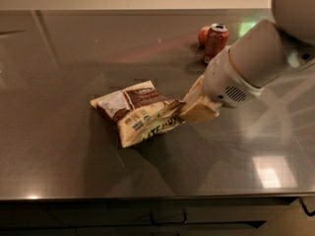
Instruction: Move brown chip bag near coke can
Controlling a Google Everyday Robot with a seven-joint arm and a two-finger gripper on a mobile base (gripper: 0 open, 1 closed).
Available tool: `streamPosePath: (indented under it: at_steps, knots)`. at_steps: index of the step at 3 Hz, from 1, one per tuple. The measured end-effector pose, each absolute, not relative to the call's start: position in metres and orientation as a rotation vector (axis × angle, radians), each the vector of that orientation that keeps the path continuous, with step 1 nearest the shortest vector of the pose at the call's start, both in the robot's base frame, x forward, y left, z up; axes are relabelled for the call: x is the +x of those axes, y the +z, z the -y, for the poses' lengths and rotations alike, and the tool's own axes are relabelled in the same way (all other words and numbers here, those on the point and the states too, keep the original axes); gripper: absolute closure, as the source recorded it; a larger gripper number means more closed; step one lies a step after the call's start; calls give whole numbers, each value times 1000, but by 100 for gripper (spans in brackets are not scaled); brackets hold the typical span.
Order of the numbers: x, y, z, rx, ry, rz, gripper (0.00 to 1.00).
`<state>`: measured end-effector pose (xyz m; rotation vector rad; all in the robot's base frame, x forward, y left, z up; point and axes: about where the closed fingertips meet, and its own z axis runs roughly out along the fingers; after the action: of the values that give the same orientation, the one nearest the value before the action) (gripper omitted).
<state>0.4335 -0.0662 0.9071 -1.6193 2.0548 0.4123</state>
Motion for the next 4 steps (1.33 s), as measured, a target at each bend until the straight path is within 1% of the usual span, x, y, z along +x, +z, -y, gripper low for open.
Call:
streamPosePath:
  at_steps: [1, 4]
  knots:
    - [475, 931, 89, -1643, 373, -2039, 100]
    - [601, 937, 150, -1707, 436, -1978, 100]
